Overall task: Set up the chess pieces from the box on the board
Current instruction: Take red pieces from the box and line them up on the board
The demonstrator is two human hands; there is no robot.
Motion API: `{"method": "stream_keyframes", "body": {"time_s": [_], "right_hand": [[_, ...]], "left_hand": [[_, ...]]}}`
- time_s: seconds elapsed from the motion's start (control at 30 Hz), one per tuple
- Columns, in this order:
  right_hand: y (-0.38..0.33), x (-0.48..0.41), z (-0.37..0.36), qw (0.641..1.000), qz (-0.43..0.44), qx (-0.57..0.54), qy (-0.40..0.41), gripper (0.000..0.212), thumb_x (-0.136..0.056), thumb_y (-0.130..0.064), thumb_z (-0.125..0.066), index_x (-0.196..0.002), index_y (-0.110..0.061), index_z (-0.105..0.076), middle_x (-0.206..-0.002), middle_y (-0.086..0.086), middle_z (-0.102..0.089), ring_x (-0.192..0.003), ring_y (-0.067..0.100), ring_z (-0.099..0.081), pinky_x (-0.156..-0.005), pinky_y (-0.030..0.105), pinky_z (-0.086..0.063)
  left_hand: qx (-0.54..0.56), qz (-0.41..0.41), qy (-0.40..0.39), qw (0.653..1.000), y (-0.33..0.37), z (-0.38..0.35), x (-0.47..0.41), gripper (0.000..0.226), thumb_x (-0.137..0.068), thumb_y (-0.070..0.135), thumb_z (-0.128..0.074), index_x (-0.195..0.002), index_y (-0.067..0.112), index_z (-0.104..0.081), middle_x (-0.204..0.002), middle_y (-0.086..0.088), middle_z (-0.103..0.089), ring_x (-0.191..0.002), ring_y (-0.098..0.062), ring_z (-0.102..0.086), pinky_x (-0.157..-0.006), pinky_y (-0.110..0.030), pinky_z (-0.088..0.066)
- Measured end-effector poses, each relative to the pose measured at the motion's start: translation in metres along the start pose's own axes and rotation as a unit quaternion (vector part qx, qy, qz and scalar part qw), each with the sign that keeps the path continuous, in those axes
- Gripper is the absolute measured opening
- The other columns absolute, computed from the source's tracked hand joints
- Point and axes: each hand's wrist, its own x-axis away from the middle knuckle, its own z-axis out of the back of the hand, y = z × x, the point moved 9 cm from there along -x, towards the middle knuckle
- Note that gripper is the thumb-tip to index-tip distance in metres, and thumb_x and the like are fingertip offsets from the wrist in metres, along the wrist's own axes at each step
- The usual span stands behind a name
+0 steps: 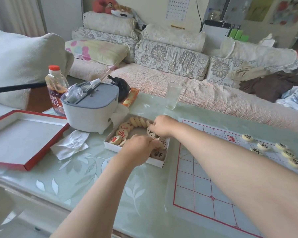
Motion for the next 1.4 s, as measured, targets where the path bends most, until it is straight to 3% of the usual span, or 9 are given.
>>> {"method": "stream_keyframes", "body": {"time_s": [0.13,0.23,0.37,0.47,0.6,0.73,1.03,1.17,1.4], "right_hand": [[0.017,0.005,-0.003,0.995,0.004,-0.096,-0.005,0.048,-0.103,-0.032,-0.043,-0.059,-0.014,-0.042,-0.062,0.002,-0.038,-0.061,0.021,-0.038,-0.052,0.031,-0.028],[0.027,0.009,-0.001,0.987,0.006,-0.16,0.01,0.04,-0.104,-0.029,-0.045,-0.096,0.004,-0.066,-0.078,0.006,-0.05,-0.071,0.018,-0.047,-0.061,0.029,-0.034],[0.035,0.018,0.005,0.977,0.022,-0.208,0.049,0.023,-0.102,-0.018,-0.045,-0.116,-0.022,-0.063,-0.099,0.001,-0.061,-0.086,0.019,-0.056,-0.066,0.026,-0.042],[0.038,0.023,0.001,0.973,0.035,-0.224,0.041,0.03,-0.102,-0.013,-0.041,-0.11,-0.03,-0.064,-0.112,0.003,-0.065,-0.098,0.024,-0.062,-0.079,0.032,-0.05],[0.042,0.026,-0.008,0.971,0.012,-0.24,0.009,0.028,-0.1,-0.015,-0.043,-0.111,-0.029,-0.065,-0.107,0.002,-0.062,-0.069,0.01,-0.052,-0.059,0.024,-0.039],[0.043,0.029,-0.016,0.972,-0.002,-0.237,0.0,0.027,-0.098,-0.016,-0.045,-0.114,-0.027,-0.064,-0.101,0.0,-0.061,-0.061,0.007,-0.048,-0.057,0.022,-0.038],[0.043,0.033,-0.019,0.962,0.014,-0.271,0.021,0.028,-0.1,-0.017,-0.046,-0.121,-0.024,-0.063,-0.089,-0.009,-0.056,-0.067,0.001,-0.046,-0.056,0.016,-0.033],[0.038,0.035,-0.013,0.954,0.048,-0.294,0.043,0.029,-0.097,-0.014,-0.051,-0.118,-0.031,-0.065,-0.073,-0.007,-0.053,-0.067,0.008,-0.05,-0.059,0.018,-0.037],[0.036,0.046,-0.017,0.962,0.073,-0.263,0.023,0.042,-0.087,-0.041,-0.072,-0.127,-0.026,-0.066,-0.121,-0.008,-0.064,-0.101,0.004,-0.057,-0.088,0.016,-0.038]], "left_hand": [[0.007,0.032,0.032,0.999,-0.005,-0.001,-0.005,0.043,-0.1,0.041,-0.034,-0.066,0.02,-0.051,-0.07,0.0,-0.053,-0.082,-0.028,-0.054,-0.066,-0.034,-0.038],[0.018,0.063,0.053,0.996,-0.008,0.004,-0.007,0.036,-0.1,0.036,-0.034,-0.093,0.017,-0.063,-0.091,-0.003,-0.064,-0.091,-0.026,-0.059,-0.072,-0.034,-0.046],[0.042,0.081,0.078,0.993,-0.014,0.009,-0.01,0.031,-0.099,0.024,-0.035,-0.117,0.028,-0.06,-0.113,0.001,-0.064,-0.1,-0.023,-0.06,-0.076,-0.032,-0.05],[0.041,0.086,0.04,0.995,-0.014,0.004,-0.013,0.041,-0.094,0.012,-0.036,-0.114,0.036,-0.062,-0.111,0.003,-0.063,-0.084,-0.018,-0.058,-0.059,-0.025,-0.042],[0.048,0.101,-0.015,0.994,-0.011,-0.002,-0.013,0.034,-0.089,0.022,-0.042,-0.107,0.04,-0.065,-0.093,0.008,-0.061,-0.072,-0.012,-0.056,-0.053,-0.023,-0.04],[0.01,0.073,-0.021,0.997,-0.011,-0.002,-0.008,0.031,-0.08,0.039,-0.062,-0.11,0.036,-0.067,-0.103,0.009,-0.064,-0.084,-0.009,-0.056,-0.068,-0.022,-0.045],[-0.05,0.057,0.007,0.997,-0.015,0.007,-0.01,0.056,-0.088,0.025,-0.045,-0.142,0.033,-0.037,-0.124,-0.003,-0.058,-0.116,-0.026,-0.048,-0.097,-0.037,-0.044],[-0.062,0.007,0.016,0.998,0.005,0.007,-0.01,0.037,-0.092,0.02,-0.043,-0.127,0.021,-0.056,-0.123,-0.003,-0.06,-0.117,-0.024,-0.049,-0.098,-0.031,-0.034],[-0.079,-0.012,0.009,0.997,0.011,0.005,-0.01,0.032,-0.095,0.02,-0.044,-0.123,0.019,-0.06,-0.119,-0.003,-0.061,-0.115,-0.022,-0.048,-0.093,-0.029,-0.031]]}}
